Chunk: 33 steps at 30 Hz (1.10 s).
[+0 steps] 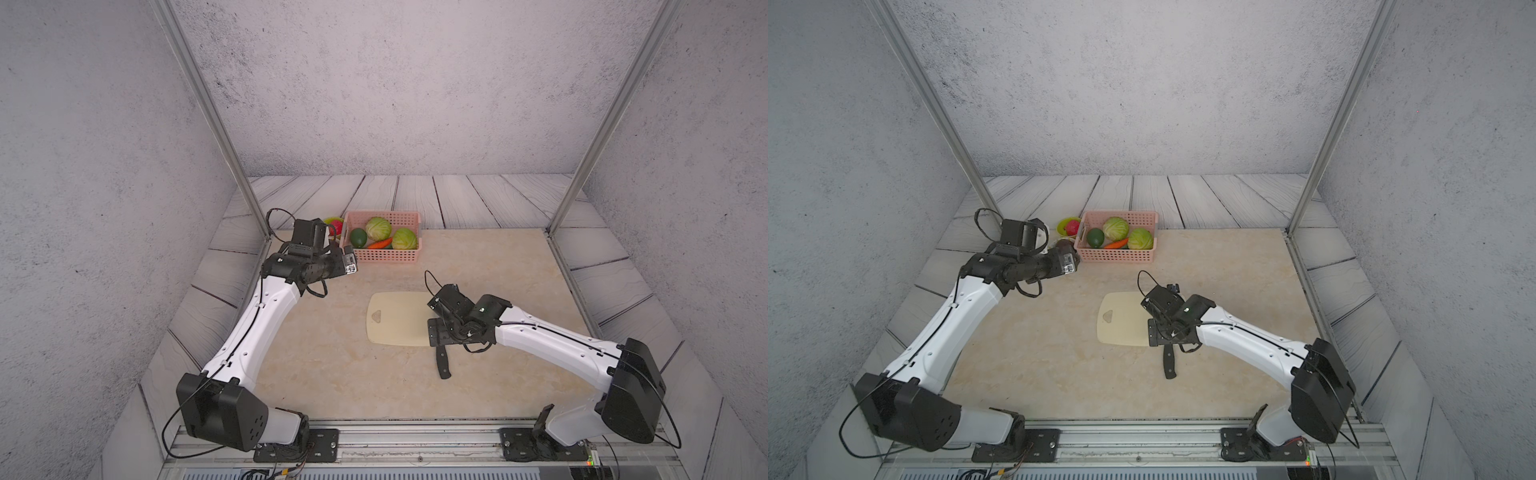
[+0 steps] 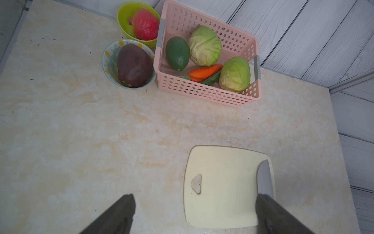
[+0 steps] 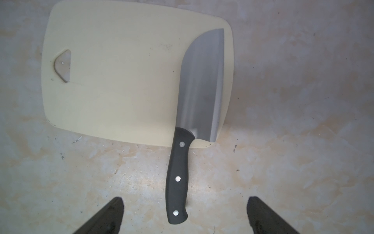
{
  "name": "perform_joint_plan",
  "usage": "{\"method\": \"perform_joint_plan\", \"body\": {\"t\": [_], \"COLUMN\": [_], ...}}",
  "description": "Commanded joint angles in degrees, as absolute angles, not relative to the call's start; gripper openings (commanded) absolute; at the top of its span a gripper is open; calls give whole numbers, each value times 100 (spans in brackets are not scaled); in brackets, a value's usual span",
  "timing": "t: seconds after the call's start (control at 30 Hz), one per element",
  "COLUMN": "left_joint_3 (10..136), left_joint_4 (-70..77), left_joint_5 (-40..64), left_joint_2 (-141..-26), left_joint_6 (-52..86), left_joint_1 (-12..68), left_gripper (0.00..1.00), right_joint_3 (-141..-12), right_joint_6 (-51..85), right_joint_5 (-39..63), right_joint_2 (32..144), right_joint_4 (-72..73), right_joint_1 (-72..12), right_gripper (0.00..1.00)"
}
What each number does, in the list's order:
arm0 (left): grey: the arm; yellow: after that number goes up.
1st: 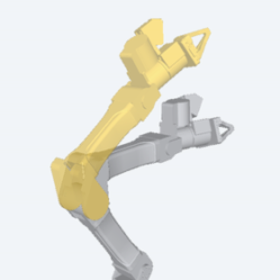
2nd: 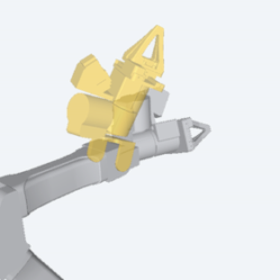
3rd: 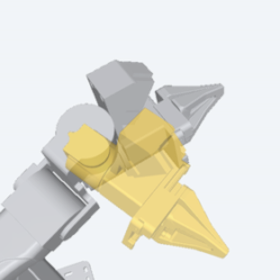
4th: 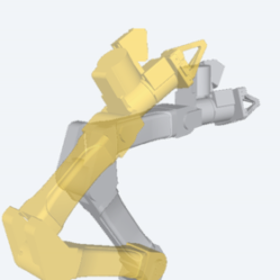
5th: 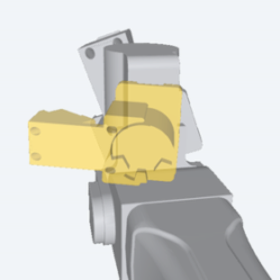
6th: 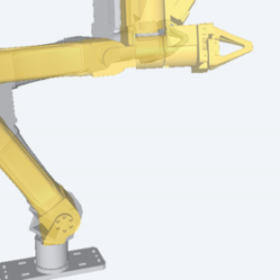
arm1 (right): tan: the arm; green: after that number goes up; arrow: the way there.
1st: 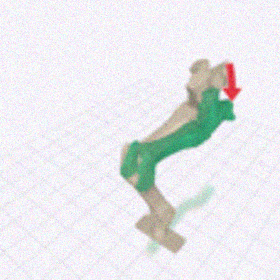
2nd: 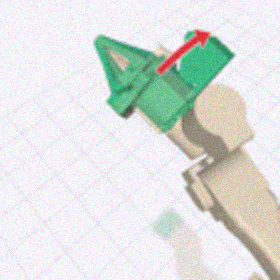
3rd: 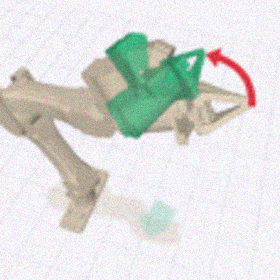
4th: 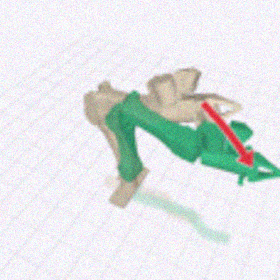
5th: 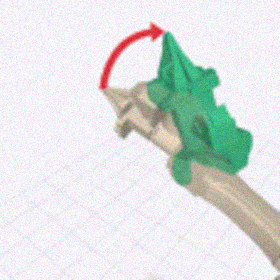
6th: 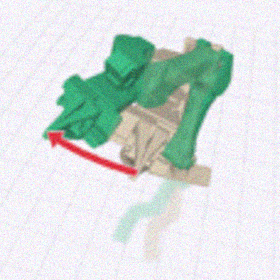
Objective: Align the knife with the edge of the cutting board
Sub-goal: Adjust the knife at the edge of the cutting board.
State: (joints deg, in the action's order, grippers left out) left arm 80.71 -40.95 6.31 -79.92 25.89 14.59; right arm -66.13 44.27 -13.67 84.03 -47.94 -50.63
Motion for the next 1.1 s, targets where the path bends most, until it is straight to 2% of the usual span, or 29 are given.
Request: {"method": "perform_joint_plan", "body": {"t": [0.0, 0.37, 1.07], "left_joint_3": [8074, 8084, 8095], "left_joint_4": [-4193, -4200, -4203], "left_joint_5": [554, 602, 632], "left_joint_2": [-8060, -8086, -8121], "left_joint_6": [2523, 2512, 2522], "left_joint_1": [1419, 1424, 1424], "left_gripper": [98, 98, 98], "right_joint_3": [-6477, -6397, -6120], "right_joint_6": [4352, 4514, 4634], "right_joint_5": [-1342, -1100, -656], "right_joint_2": [8565, 9446, 10186], "right_joint_4": [-4635, -4123, -3399], "right_joint_1": [-5025, -4928, -4666], "right_gripper": [99, 88, 72]}}
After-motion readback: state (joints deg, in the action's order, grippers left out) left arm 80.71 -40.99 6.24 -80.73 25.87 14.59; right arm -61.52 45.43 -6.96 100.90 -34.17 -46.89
